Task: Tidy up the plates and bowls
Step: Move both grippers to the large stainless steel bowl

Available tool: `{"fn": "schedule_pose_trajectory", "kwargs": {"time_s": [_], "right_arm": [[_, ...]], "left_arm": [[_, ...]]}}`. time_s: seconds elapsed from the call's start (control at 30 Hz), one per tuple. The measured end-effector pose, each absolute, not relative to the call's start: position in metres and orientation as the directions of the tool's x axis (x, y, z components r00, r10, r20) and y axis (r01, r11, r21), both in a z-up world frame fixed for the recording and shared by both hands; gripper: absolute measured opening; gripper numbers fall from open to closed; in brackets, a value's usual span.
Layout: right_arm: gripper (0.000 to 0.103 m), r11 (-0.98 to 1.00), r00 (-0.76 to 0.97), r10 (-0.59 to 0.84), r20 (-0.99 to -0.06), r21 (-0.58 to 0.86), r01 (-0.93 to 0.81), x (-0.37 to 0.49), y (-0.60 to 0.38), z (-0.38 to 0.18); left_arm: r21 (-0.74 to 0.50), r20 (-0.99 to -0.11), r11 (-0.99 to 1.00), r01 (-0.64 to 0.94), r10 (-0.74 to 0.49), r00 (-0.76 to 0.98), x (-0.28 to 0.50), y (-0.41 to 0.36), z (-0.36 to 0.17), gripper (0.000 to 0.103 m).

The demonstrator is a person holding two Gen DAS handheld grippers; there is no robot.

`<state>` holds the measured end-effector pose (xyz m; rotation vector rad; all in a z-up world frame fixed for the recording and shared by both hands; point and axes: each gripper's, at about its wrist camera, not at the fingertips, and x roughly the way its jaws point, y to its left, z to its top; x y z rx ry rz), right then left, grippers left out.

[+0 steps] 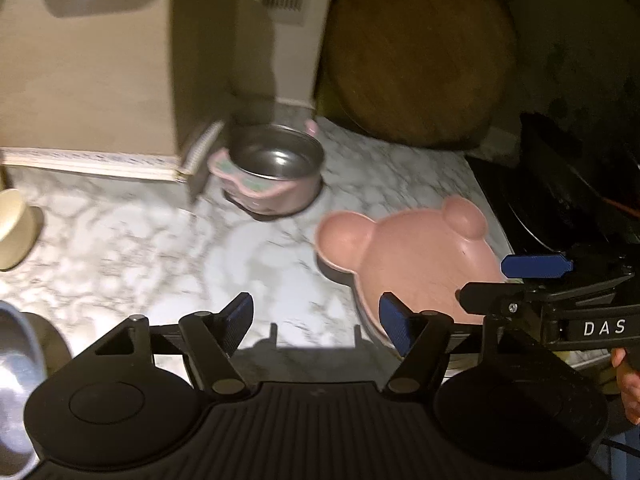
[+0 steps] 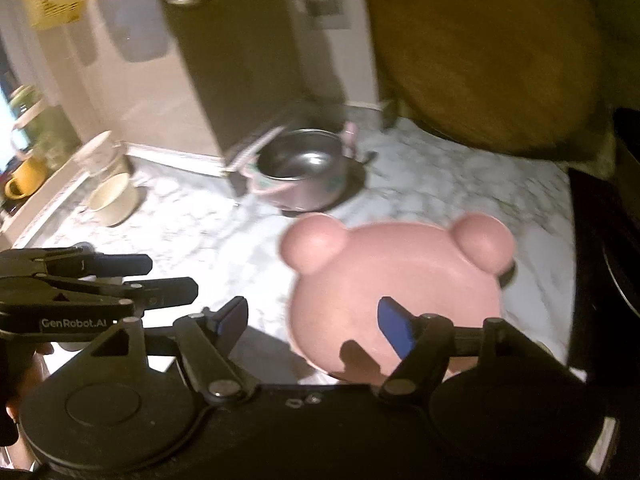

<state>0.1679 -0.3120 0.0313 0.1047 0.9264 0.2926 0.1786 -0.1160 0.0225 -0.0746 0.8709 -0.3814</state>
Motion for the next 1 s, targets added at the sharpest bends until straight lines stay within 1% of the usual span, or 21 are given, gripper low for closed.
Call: {"fn": "schedule_pose_trajectory", "kwargs": {"time_s": [0.07, 0.13, 0.23, 0.33, 0.4, 0.67, 0.77, 0.9, 1.0], "right_arm": [[0.078, 0.948, 0.561, 0.313, -0.766, 0.219, -0.230, 0.170, -0.302, 0.034], [0.080, 0.940, 0.557, 0.333, -0.761, 0.221, -0.260, 0.172, -0.290, 0.037], [0.082, 0.927, 0.545, 0.360, -0.757, 0.222, -0.303, 0.175, -0.272, 0.040], [0.087, 0.911, 0.537, 0.388, -0.749, 0.224, -0.346, 0.178, -0.252, 0.043], [0.093, 0.900, 0.534, 0.405, -0.742, 0.221, -0.376, 0.179, -0.239, 0.046], [0.098, 0.847, 0.499, 0.471, -0.727, 0.214, -0.486, 0.187, -0.181, 0.047], [0.098, 0.830, 0.481, 0.486, -0.729, 0.215, -0.514, 0.191, -0.161, 0.044], [0.099, 0.798, 0.442, 0.515, -0.735, 0.223, -0.559, 0.198, -0.131, 0.039], [0.099, 0.774, 0.408, 0.538, -0.738, 0.240, -0.586, 0.203, -0.111, 0.034]], "left_arm": [[-0.217, -0.725, 0.937, 0.275, -0.343, 0.597, 0.175, -0.103, 0.027, 0.071], [-0.213, -0.720, 0.946, 0.245, -0.321, 0.615, 0.171, -0.091, 0.029, 0.078], [-0.207, -0.711, 0.957, 0.203, -0.290, 0.640, 0.166, -0.072, 0.033, 0.079], [-0.198, -0.707, 0.967, 0.162, -0.255, 0.659, 0.162, -0.056, 0.036, 0.079], [-0.183, -0.703, 0.974, 0.136, -0.226, 0.674, 0.159, -0.045, 0.039, 0.079], [-0.184, -0.697, 0.983, 0.029, -0.151, 0.701, 0.147, 0.009, 0.040, 0.082], [-0.173, -0.704, 0.984, -0.031, -0.102, 0.703, 0.144, 0.031, 0.038, 0.087], [-0.189, -0.713, 0.977, -0.097, -0.069, 0.698, 0.140, 0.065, 0.030, 0.103], [-0.182, -0.723, 0.971, -0.153, -0.027, 0.691, 0.137, 0.088, 0.022, 0.103]]}}
